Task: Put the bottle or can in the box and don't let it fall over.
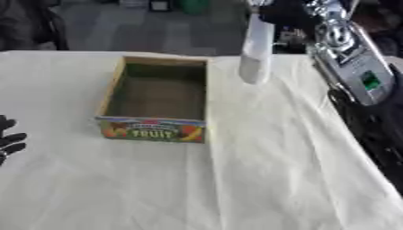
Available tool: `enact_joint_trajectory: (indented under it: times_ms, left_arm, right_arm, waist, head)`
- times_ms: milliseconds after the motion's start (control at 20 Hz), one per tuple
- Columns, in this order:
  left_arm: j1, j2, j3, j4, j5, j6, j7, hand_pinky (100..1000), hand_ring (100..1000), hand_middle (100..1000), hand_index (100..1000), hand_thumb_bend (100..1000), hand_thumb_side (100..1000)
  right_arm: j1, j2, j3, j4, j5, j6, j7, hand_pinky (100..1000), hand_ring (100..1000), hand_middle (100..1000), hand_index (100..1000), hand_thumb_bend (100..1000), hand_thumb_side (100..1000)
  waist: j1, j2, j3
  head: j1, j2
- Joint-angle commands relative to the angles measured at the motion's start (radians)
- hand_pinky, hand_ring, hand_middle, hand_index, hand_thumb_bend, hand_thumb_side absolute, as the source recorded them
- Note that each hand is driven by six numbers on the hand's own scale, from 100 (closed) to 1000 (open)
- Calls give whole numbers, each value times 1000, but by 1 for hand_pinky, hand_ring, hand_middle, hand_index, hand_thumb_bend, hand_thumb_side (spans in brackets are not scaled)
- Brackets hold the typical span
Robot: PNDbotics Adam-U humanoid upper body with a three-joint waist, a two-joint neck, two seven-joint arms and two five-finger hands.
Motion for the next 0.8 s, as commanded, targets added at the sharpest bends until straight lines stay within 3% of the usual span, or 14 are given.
enact_joint_trajectory:
  times_ms: [50,450,800]
  left_arm:
    - [-25,9,-9,-21,8,-1,-11,763,737,797,886,387,811]
    - [-62,-2,-27,-24,15,-1,-30,763,737,797,886,388,810]
    - [-70,-8,-30,-24,18,-1,-35,763,737,797,886,390,810]
  right_arm:
    - [-55,24,2,61,23,-37,23,650,453,374,618,190,100]
    - [-124,112,-11,221,85,-111,39,672,468,384,630,180,100]
    - [-113,167,-24,357,44,-203,80,715,518,436,685,148,100]
  waist:
    - [5,-4,18]
    - [10,13,84]
    - [13,19,95]
  head:
    - [-32,-25]
    - [-84,-41]
    - [-95,-46]
